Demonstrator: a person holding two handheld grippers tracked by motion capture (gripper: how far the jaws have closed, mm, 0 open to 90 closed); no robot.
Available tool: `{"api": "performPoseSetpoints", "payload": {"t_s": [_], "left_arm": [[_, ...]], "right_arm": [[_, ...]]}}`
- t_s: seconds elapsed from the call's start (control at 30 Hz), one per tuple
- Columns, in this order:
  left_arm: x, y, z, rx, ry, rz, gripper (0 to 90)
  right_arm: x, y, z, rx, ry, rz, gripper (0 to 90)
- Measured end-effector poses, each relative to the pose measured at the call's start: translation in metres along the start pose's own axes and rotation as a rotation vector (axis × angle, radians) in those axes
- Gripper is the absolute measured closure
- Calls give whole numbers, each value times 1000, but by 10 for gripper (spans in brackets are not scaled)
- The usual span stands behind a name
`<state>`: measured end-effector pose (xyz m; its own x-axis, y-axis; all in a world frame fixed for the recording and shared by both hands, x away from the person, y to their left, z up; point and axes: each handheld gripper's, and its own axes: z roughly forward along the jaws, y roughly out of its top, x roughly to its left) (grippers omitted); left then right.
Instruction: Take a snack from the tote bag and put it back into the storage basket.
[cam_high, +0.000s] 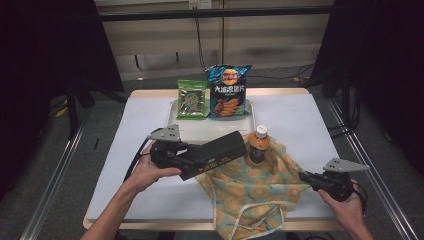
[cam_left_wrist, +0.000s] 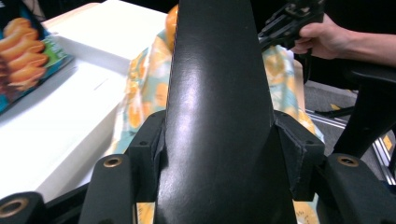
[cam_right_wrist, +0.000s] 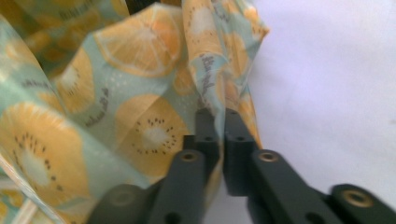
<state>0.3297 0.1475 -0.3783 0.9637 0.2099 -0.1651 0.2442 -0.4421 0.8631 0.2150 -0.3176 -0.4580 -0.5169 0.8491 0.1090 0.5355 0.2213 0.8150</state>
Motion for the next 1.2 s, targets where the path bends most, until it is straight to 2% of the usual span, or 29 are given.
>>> {"api": "performPoseSetpoints", "payload": {"t_s": [0.03,0.07,0.1,0.13,0.17,0.23,0.27,0.3,0.33,0.37,0.4,0.43,0.47,0.53,0.63,0.67,0.83,0.9,0.97,1.07,1.2], "left_arm": [[0,0,0,0,0,0,430],[3,-1,-2,3,8,-3,430],[5,-1,-3,2,11,-5,430],[10,-1,-6,-2,16,-16,430],[10,-1,-6,-2,16,-16,430],[17,-1,-11,-2,32,-25,430],[17,-1,-11,-2,32,-25,430],[22,-1,-14,-10,47,-29,430],[22,-1,-14,-10,47,-29,430],[25,-1,-15,-18,58,-27,430],[27,0,-17,-16,65,-25,430],[33,0,-18,-16,69,-27,430],[33,0,-18,-16,69,-27,430],[42,0,-16,12,93,-34,430],[47,-1,-14,19,99,-35,430],[52,-1,-12,29,96,-24,430],[55,1,-8,28,101,-18,430],[58,4,-6,60,114,2,430],[58,6,-6,66,117,1,430],[63,13,-2,61,113,3,430],[69,17,4,74,118,1,430]], "right_arm": [[0,0,0,0,0,0,793],[1,4,-2,-35,9,0,729],[1,4,-2,-35,9,0,729],[3,7,-3,-61,13,12,633],[3,7,-3,-61,13,12,633],[6,10,-5,-90,19,13,529],[6,10,-5,-90,19,13,529],[7,11,-9,-116,16,18,460],[7,11,-9,-116,16,18,460],[10,14,-15,-150,3,10,373],[10,14,-15,-150,3,10,373],[14,16,-18,-179,7,5,334],[14,16,-18,-179,7,5,334],[20,16,-18,-183,30,-2,319],[23,16,-14,-176,41,-9,317],[25,16,-12,-174,43,-7,316],[26,15,-9,-167,50,-9,304],[27,15,-8,-161,56,-9,288],[27,15,-8,-160,59,-12,283],[27,16,-8,-163,54,-5,216],[28,15,-8,-162,56,-4,196]]}}
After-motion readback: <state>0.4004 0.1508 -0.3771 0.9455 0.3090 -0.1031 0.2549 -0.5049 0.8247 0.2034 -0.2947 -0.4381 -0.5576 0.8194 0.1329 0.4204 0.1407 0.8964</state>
